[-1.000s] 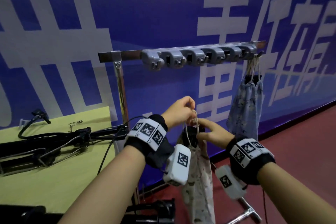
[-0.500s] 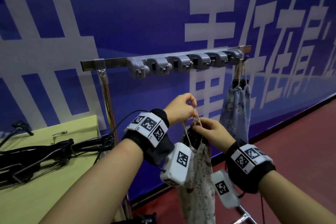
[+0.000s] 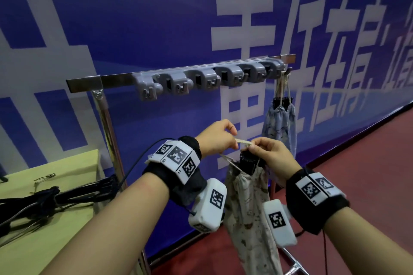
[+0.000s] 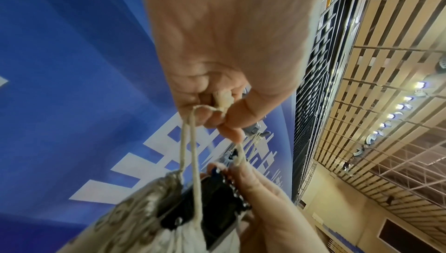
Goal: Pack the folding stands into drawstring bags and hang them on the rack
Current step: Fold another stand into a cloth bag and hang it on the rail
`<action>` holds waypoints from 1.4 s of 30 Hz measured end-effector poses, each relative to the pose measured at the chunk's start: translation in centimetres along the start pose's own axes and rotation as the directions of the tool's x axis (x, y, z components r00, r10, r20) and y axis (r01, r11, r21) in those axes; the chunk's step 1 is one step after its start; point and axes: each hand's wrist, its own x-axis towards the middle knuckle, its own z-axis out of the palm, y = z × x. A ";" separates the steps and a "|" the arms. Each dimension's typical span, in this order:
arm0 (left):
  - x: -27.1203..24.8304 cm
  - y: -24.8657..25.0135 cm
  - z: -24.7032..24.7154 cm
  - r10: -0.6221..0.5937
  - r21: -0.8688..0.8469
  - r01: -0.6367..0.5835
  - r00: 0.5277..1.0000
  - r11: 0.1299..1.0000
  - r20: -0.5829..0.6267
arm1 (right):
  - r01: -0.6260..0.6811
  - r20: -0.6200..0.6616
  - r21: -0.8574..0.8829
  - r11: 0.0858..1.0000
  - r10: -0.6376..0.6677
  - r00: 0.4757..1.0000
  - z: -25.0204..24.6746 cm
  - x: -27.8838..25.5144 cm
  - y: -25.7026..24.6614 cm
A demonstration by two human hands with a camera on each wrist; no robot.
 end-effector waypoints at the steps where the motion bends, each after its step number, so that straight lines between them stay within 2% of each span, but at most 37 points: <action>1: 0.2 0.0 0.3 0.007 -0.005 -0.007 1.000 1.000 0.001 | 0.006 -0.034 -0.034 0.999 -0.007 0.999 -0.2 0.3 0.0; 4: 0.7 0.4 1.1 0.055 -0.029 -0.054 0.998 0.998 0.012 | 0.038 -0.172 -0.116 0.993 -0.058 0.983 -0.4 1.2 0.2; 7: 1.3 0.9 1.1 0.105 -0.106 -0.102 0.994 0.989 0.023 | 0.055 -0.313 -0.184 0.981 -0.111 0.943 -0.4 2.4 -0.1; 12: 3.6 2.2 0.1 0.169 -0.244 -0.169 0.985 0.955 -0.022 | 0.071 -0.503 -0.113 0.991 -0.119 0.856 -1.3 6.6 -3.2; 17: 6.0 5.1 0.2 0.229 -0.227 -0.237 0.972 0.945 -0.058 | 0.065 -0.624 -0.212 0.975 -0.186 0.759 -2.9 10.5 -6.2; 22: 8.7 7.2 0.0 0.218 -0.195 -0.239 0.968 0.951 -0.121 | 0.040 -0.659 -0.203 0.978 -0.167 0.733 -4.1 13.5 -8.3; 26: 9.9 8.1 0.2 0.236 -0.184 -0.240 0.971 0.953 -0.044 | 0.017 -0.674 -0.246 0.969 -0.184 0.716 -5.1 15.4 -8.8; 32: 11.9 8.8 0.9 0.191 -0.216 -0.195 0.981 0.957 -0.042 | -0.047 -0.654 -0.322 0.946 -0.186 0.733 -6.4 17.6 -9.1; 37: 13.0 7.7 1.7 0.116 -0.216 -0.119 0.993 0.969 -0.030 | -0.152 -0.571 -0.393 0.907 -0.112 0.813 -6.9 18.0 -7.4; 42: 12.0 6.1 2.4 0.088 -0.233 -0.075 0.995 0.970 0.049 | -0.123 -0.403 -0.444 0.887 -0.075 0.912 -6.8 16.9 -4.4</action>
